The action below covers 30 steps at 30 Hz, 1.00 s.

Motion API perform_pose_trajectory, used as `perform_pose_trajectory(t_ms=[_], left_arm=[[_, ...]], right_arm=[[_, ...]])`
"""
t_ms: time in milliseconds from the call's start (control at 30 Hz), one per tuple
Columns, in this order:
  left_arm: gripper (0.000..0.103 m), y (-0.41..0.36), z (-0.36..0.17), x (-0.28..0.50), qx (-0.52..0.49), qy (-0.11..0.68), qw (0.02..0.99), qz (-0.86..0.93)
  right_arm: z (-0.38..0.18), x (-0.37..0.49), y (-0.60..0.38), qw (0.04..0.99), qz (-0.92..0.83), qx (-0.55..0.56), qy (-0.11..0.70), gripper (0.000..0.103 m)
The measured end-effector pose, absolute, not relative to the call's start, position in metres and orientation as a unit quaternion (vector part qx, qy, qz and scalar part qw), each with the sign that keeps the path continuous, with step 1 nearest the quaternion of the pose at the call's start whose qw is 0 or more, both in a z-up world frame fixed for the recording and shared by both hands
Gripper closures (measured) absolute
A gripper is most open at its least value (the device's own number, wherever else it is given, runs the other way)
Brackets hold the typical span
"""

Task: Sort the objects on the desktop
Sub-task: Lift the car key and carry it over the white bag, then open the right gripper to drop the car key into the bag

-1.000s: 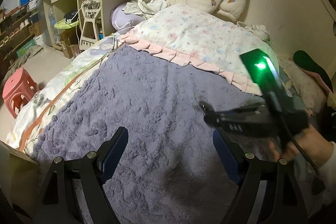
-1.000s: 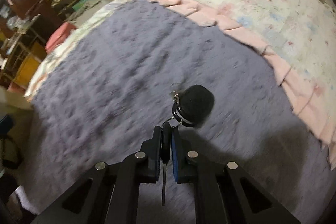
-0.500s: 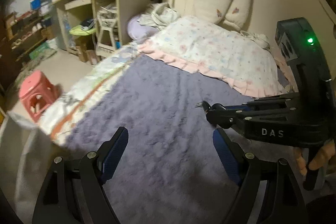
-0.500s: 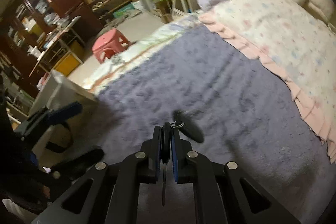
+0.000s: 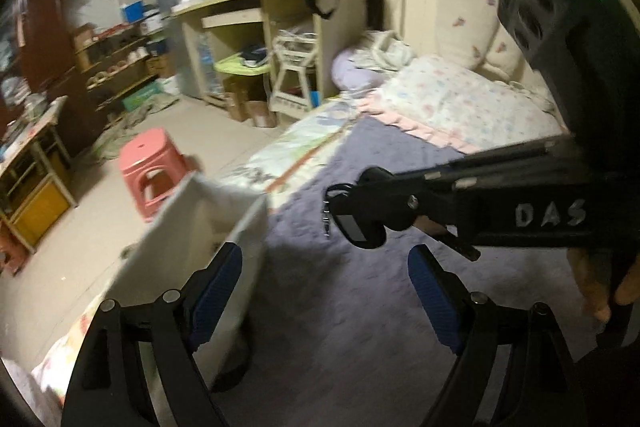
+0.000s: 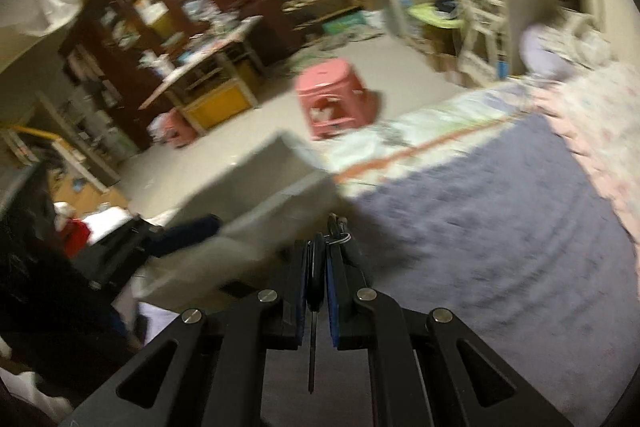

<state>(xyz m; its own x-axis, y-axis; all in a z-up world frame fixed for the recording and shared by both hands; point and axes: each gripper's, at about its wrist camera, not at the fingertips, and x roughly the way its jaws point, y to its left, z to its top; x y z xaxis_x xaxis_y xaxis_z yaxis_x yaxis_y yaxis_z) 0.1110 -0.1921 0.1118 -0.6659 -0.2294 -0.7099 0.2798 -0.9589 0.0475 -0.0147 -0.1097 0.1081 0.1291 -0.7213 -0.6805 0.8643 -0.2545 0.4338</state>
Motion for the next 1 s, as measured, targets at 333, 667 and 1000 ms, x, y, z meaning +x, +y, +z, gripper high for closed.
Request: perform_pose_trajectory(t_ms=[333,667,1000], left_arm=[[0.018,-0.256,0.105,0.176,0.394,0.083,0.21,-0.891],[0.017,-0.303,0.098,0.224,0.399,0.116,0.254,-0.874],[0.01,-0.312,0.085,0.227,0.4,0.126,0.261,-0.869]], right_arm=[[0.123,0.043,-0.186,0.663,-0.601,0.437,0.092,0.095],[0.104,0.068,-0.237,0.676,-0.568,0.461,0.092,0.096],[0.055,0.077,-0.283,0.641,-0.57,0.497,0.132,0.092]])
